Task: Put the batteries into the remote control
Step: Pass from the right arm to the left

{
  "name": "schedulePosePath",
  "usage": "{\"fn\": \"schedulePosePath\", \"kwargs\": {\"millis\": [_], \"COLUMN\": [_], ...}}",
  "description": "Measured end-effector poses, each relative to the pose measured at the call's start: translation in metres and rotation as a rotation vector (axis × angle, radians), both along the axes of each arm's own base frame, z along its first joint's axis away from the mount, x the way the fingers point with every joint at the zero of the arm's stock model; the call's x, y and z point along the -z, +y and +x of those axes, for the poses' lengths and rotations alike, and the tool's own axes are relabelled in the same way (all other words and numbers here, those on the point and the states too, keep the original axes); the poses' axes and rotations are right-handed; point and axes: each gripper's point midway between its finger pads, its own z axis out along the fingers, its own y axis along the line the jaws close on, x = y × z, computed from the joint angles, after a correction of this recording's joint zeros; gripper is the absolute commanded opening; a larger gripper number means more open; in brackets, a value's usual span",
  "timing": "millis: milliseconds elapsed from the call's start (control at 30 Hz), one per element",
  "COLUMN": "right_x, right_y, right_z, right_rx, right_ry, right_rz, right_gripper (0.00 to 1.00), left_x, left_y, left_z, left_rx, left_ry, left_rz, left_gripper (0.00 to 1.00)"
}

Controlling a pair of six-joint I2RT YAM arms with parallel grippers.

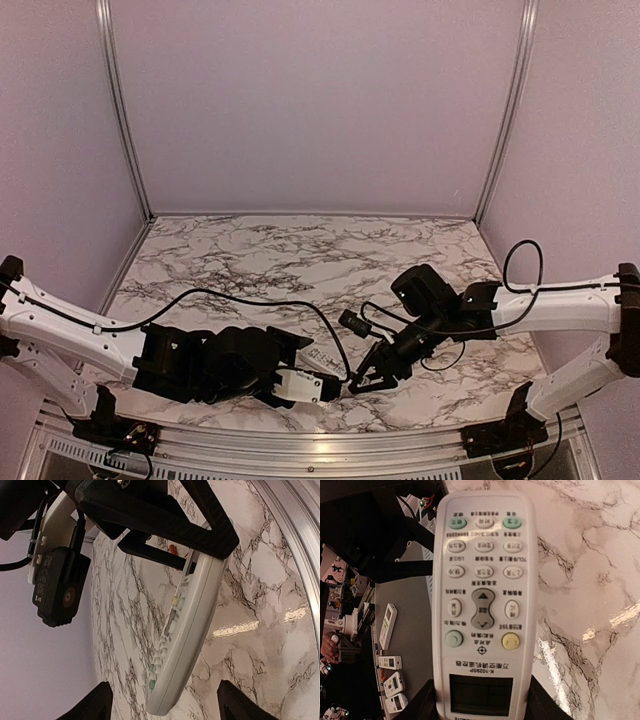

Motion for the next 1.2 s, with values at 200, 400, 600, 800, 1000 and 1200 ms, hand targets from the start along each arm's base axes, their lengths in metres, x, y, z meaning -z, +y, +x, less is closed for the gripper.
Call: {"fn": "schedulePosePath", "kwargs": {"millis": [200,400,600,800,1000,1200], "right_x": [0.007,0.007,0.001,-0.006,-0.053,-0.136], "right_y": [0.001,0.003,0.006,0.008,0.011,-0.005], "right_z": [-0.008,-0.010,-0.008,-0.006,0.023,0.050], "right_rx": [-0.026,-0.037,-0.050,-0.051,0.038,0.212], "right_ry": [0.029,0.042,0.030,0.016,-0.192,-0.479], "right_rz": [-0.023,-0.028,-0.017,-0.022,0.058,0.246], "right_gripper": [0.28,0.27,0.42,0.69,0.92,0.99], "left_x": [0.009,0.016,0.021,0.023,-0.006,-0.041], "left_y": [-0.011,-0.009,-0.008,-0.005,0.000,0.003], "left_z": [0.001,0.001,0.002,-0.001,0.002,0.012], "left_rx": [0.028,0.039,0.036,0.032,-0.023,-0.082], "left_ry": [-0.032,-0.044,-0.048,-0.018,0.084,0.255], "left_rz": [0.061,0.101,0.121,0.123,-0.039,-0.247], "left_gripper": [0.55,0.38,0.24,0.10,0.06,0.06]}}
